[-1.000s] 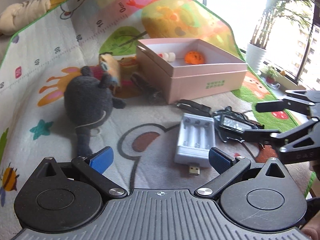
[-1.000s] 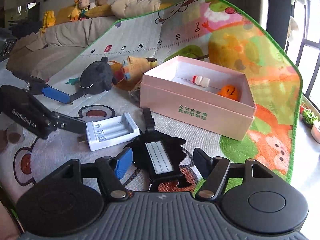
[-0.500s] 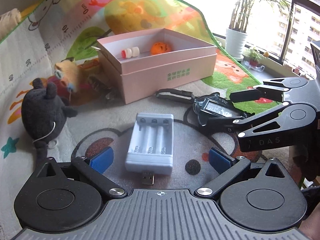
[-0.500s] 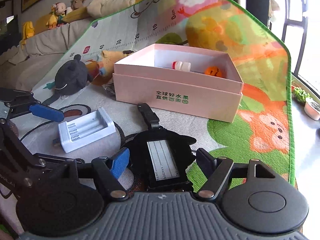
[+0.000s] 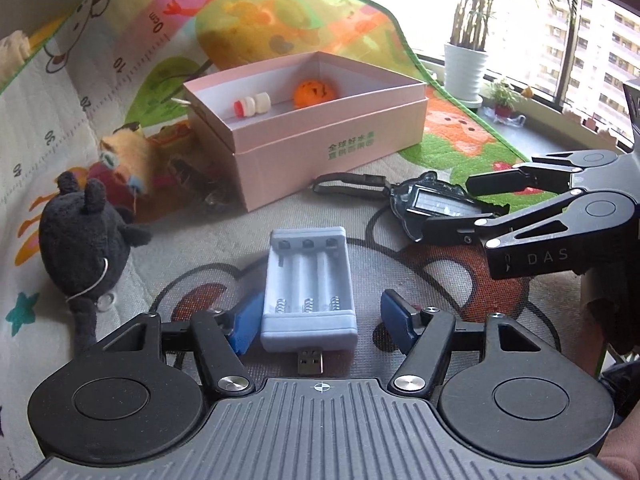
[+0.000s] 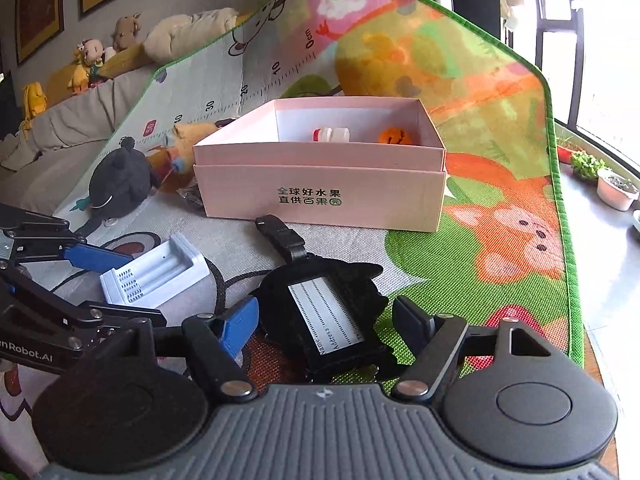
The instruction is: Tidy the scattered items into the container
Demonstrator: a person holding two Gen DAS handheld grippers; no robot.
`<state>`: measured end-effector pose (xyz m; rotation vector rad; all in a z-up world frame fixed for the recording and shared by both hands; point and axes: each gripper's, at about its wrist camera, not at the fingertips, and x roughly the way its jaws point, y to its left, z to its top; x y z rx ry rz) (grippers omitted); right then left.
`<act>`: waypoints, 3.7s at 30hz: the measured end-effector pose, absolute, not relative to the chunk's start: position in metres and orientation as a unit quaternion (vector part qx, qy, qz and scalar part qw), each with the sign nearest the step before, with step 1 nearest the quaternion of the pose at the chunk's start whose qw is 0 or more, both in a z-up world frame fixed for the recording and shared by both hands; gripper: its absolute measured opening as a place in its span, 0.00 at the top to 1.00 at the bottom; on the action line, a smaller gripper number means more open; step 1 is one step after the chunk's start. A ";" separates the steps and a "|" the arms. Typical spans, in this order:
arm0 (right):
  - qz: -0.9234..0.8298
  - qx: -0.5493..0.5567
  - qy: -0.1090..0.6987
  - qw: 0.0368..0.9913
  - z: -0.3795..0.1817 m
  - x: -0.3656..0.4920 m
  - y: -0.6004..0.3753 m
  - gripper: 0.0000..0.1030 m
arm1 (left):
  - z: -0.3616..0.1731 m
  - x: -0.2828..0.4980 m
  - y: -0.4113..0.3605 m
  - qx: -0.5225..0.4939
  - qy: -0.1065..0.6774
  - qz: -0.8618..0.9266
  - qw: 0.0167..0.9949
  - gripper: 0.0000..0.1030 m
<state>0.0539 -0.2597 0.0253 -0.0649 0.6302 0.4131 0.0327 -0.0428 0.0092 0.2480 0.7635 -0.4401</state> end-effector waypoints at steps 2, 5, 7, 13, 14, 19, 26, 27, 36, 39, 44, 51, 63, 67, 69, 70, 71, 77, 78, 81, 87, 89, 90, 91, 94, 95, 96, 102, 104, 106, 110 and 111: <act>0.201 -0.033 0.307 0.930 0.025 0.053 -0.260 0.27 | 0.010 0.033 -0.038 0.132 0.369 -0.205 0.897 0.26; 0.201 -0.033 0.307 0.929 0.025 0.053 -0.260 0.27 | 0.011 0.038 -0.028 0.148 0.372 -0.189 0.897 0.16; 0.200 -0.032 0.308 0.929 0.026 0.053 -0.260 0.25 | 0.012 0.041 -0.022 0.155 0.372 -0.177 0.898 0.15; 0.200 -0.032 0.309 0.929 0.026 0.053 -0.260 0.23 | 0.014 0.054 -0.002 0.173 0.368 -0.124 0.905 0.09; 0.201 -0.031 0.309 0.929 0.025 0.053 -0.260 0.23 | 0.014 0.055 0.000 0.174 0.368 -0.116 0.906 0.09; 0.201 -0.031 0.309 0.929 0.025 0.053 -0.260 0.23 | 0.014 0.059 0.010 0.168 0.371 -0.087 0.909 0.08; 0.197 -0.031 0.308 0.930 0.025 0.051 -0.260 0.26 | 0.017 0.061 0.004 0.063 0.397 -0.166 0.900 0.06; 0.197 -0.032 0.307 0.931 0.025 0.049 -0.261 0.29 | 0.016 0.061 -0.001 0.065 0.396 -0.171 0.900 0.05; 0.192 -0.045 0.299 0.934 0.025 0.030 -0.269 0.37 | 0.007 0.068 -0.033 0.120 0.385 -0.173 0.899 0.03; 0.190 -0.033 0.304 0.933 0.028 0.029 -0.273 0.38 | 0.006 0.070 -0.036 0.120 0.382 -0.179 0.899 0.03; 0.190 -0.029 0.303 0.933 0.025 0.033 -0.274 0.34 | 0.005 0.060 -0.047 0.134 0.377 -0.215 0.891 0.03; 0.199 -0.034 0.291 0.935 0.022 0.030 -0.273 0.28 | 0.008 0.034 -0.055 0.133 0.378 -0.237 0.885 0.03; 0.205 -0.034 0.288 0.935 0.020 0.029 -0.274 0.25 | 0.008 0.042 -0.048 0.117 0.380 -0.185 0.899 0.03; 0.207 -0.034 0.288 0.934 0.020 0.029 -0.275 0.25 | 0.009 0.050 -0.045 0.081 0.391 -0.193 0.896 0.03; 0.207 -0.033 0.288 0.934 0.020 0.029 -0.275 0.25 | 0.007 0.051 -0.049 0.091 0.390 -0.186 0.897 0.03; 0.207 -0.033 0.288 0.934 0.020 0.029 -0.275 0.25 | 0.006 0.052 -0.050 0.096 0.390 -0.183 0.897 0.03; 0.207 -0.034 0.288 0.934 0.020 0.029 -0.275 0.25 | 0.006 0.052 -0.051 0.099 0.391 -0.182 0.897 0.03; 0.209 -0.046 0.296 0.931 0.021 0.030 -0.271 0.19 | 0.005 0.057 -0.042 0.107 0.384 -0.160 0.903 0.03; 0.209 -0.048 0.297 0.931 0.021 0.030 -0.270 0.19 | 0.005 0.058 -0.039 0.108 0.381 -0.152 0.906 0.03; 0.207 -0.054 0.298 0.930 0.021 0.029 -0.268 0.18 | 0.005 0.063 -0.026 0.119 0.370 -0.119 0.914 0.01; 0.206 -0.056 0.298 0.930 0.021 0.030 -0.268 0.17 | 0.011 0.068 0.001 0.094 0.367 -0.086 0.921 0.02; 0.207 -0.055 0.298 0.930 0.021 0.031 -0.268 0.16 | 0.014 0.065 0.004 0.055 0.376 -0.105 0.919 0.02; 0.207 -0.055 0.298 0.930 0.021 0.031 -0.268 0.16 | 0.016 0.064 0.003 0.037 0.378 -0.116 0.918 0.02; 0.208 -0.054 0.297 0.930 0.021 0.031 -0.268 0.16 | 0.017 0.063 0.000 0.022 0.378 -0.125 0.917 0.01; 0.210 -0.051 0.296 0.930 0.021 0.030 -0.268 0.15 | 0.019 0.064 -0.020 0.012 0.366 -0.154 0.918 0.00; 0.210 -0.050 0.296 0.931 0.021 0.030 -0.269 0.15 | 0.019 0.065 -0.028 0.018 0.364 -0.161 0.917 0.00; 0.210 -0.048 0.295 0.931 0.021 0.030 -0.269 0.15 | 0.018 0.067 -0.035 0.025 0.362 -0.163 0.918 0.00; 0.212 -0.041 0.291 0.932 0.020 0.030 -0.272 0.15 | 0.010 0.084 -0.051 0.023 0.363 -0.127 0.923 0.00; 0.213 -0.039 0.291 0.932 0.020 0.030 -0.272 0.15 | 0.008 0.087 -0.051 0.017 0.364 -0.130 0.922 0.00; 0.214 -0.037 0.290 0.932 0.020 0.029 -0.273 0.15 | 0.003 0.091 -0.052 0.016 0.373 -0.134 0.918 0.00; 0.215 -0.035 0.289 0.932 0.020 0.028 -0.274 0.15 | 0.001 0.091 -0.055 0.014 0.373 -0.141 0.917 0.00; 0.215 -0.035 0.289 0.932 0.020 0.028 -0.274 0.15 | 0.001 0.092 -0.055 0.012 0.373 -0.145 0.916 0.00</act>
